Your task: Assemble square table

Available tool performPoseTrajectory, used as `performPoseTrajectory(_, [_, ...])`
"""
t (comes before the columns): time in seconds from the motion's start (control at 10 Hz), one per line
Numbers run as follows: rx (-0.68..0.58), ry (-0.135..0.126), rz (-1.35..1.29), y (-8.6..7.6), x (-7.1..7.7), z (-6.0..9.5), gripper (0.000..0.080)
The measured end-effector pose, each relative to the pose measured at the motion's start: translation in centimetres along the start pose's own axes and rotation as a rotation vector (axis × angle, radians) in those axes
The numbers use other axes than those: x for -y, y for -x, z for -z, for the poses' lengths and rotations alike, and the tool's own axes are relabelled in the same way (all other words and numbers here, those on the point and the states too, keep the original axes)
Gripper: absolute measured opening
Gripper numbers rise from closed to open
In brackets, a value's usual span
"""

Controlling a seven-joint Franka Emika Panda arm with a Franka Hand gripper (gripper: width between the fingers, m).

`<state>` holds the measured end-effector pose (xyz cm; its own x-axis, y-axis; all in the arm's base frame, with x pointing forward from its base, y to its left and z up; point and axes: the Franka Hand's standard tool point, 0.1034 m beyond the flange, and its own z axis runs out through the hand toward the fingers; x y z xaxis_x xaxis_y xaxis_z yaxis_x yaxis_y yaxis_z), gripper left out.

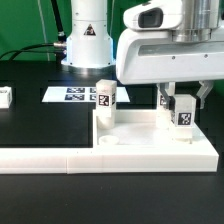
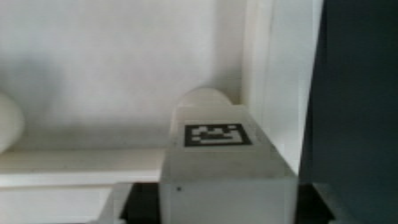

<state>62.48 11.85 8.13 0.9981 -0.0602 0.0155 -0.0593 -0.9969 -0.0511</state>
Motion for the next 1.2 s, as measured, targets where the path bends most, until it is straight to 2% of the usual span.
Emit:
performPoseTrajectory(0.2, [0.0,-0.001,-0.141,0.01,0.02,-0.01,0.0289])
performPoseTrajectory(0.4, [0.0,-0.021,-0.396,0.07,-0.05,-0.07,0.0289])
performPoseTrajectory(0.7, [0.004,-0.02,-0.735,0.16,0.15,-0.11,0.029])
performPoseTrajectory(1.0, [0.018,-0.034,-1.047,0.16,0.14,-0.16,0.029])
performPoseTrajectory(1.2, [0.063,-0.041,-1.24,0.4,-0.1,-0.16,0.029])
